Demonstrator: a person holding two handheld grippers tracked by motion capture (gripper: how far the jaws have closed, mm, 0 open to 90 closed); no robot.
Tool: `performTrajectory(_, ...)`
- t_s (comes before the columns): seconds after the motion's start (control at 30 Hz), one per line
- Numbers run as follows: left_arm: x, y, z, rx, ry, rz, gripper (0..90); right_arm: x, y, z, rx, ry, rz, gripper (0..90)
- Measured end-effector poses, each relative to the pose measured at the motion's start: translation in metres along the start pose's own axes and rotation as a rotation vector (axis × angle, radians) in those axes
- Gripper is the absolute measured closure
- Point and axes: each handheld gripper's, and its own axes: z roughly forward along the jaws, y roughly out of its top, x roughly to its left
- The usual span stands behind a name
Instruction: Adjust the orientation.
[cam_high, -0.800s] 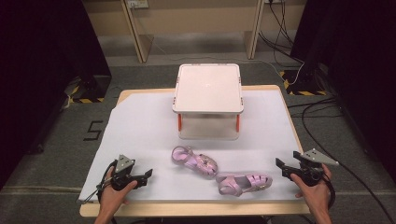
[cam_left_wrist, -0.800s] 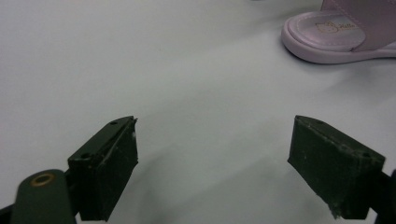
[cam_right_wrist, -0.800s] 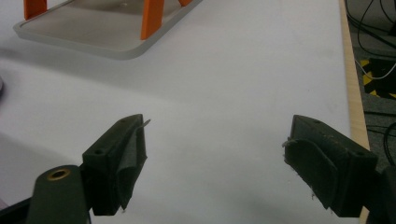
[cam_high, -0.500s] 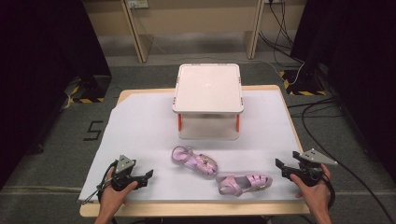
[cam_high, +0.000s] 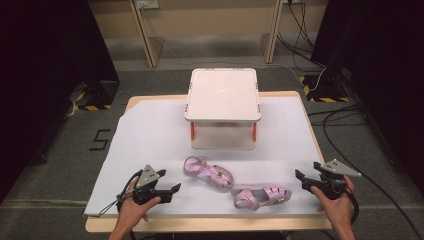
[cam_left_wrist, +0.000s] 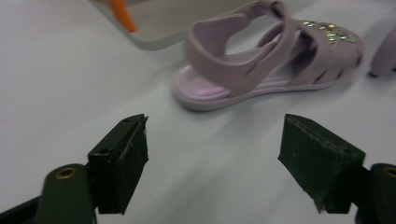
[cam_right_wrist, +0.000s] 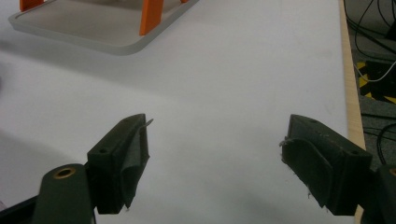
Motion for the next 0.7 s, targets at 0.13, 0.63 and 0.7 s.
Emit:
performTrajectory(0.13, -0.012, 0.017, 0.013, 0.002, -0.028, 0.076, 28.0, -0.001, 0.000, 0.000, -0.001, 0.001, -0.003, 22.9)
performTrajectory(0.63, -0.013, 0.046, 0.047, 0.049, -0.113, 0.228, 38.8, -0.001, -0.001, 0.003, 0.017, 0.019, 0.000, 24.0)
performTrajectory(0.7, -0.015, 0.049, 0.053, 0.090, -0.137, 0.262, 38.7, 0.000, -0.002, 0.003, 0.020, 0.020, -0.002, 24.2)
